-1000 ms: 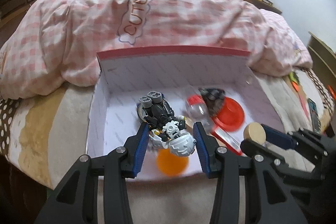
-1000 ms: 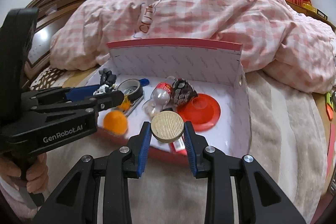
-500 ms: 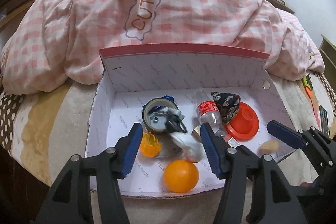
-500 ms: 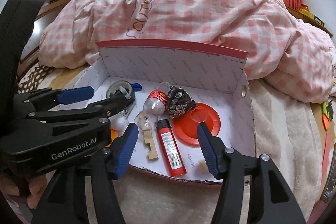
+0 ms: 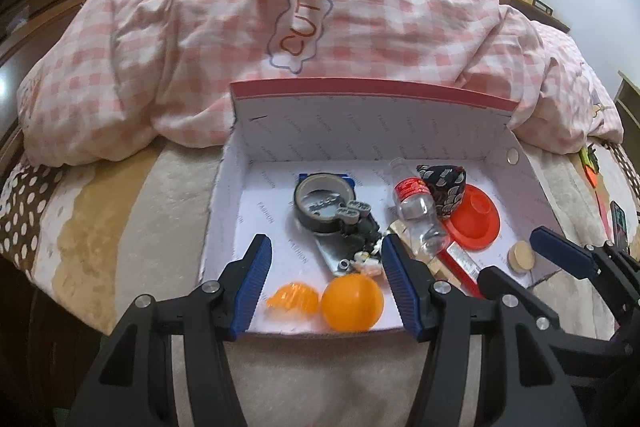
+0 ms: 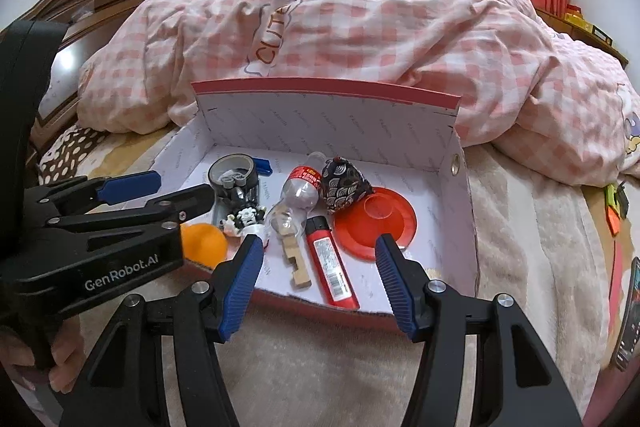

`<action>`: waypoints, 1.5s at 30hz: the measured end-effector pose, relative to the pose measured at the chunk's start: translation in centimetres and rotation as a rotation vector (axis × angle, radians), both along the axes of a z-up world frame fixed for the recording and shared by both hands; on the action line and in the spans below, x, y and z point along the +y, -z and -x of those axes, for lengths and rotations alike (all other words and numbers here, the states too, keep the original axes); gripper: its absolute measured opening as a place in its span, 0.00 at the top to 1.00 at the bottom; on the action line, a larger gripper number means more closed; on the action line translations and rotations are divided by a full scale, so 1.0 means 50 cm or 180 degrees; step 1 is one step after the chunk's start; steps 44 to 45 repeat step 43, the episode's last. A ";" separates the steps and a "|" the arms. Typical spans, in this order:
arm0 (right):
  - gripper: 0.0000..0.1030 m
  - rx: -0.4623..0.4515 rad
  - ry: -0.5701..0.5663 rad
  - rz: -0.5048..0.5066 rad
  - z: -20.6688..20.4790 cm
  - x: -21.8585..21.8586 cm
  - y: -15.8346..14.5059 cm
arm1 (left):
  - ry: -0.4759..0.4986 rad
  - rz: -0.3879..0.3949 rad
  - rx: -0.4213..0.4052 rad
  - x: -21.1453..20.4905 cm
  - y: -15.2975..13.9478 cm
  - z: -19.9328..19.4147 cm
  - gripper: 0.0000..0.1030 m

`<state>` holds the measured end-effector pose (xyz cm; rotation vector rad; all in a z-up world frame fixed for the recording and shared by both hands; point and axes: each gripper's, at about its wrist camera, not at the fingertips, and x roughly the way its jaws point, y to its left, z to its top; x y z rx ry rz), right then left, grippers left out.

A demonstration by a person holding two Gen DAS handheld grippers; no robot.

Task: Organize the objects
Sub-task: 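Open both grippers to drop the toy figure and disc into the box, then withdraw both grippers up and away from the box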

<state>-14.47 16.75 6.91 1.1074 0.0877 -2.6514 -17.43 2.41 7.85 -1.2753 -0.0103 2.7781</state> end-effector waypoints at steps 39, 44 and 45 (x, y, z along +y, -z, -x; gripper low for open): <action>0.42 -0.0269 0.0125 0.0018 -0.131 0.012 0.029 | 0.0106 0.0057 -0.0145 0.001 0.024 -0.134 0.44; 0.42 -0.0292 0.0125 0.0014 -0.133 0.013 0.034 | 0.0131 0.0012 -0.0193 0.002 0.028 -0.136 0.44; 0.42 -0.0292 0.0125 0.0014 -0.133 0.013 0.034 | 0.0131 0.0012 -0.0193 0.002 0.028 -0.136 0.44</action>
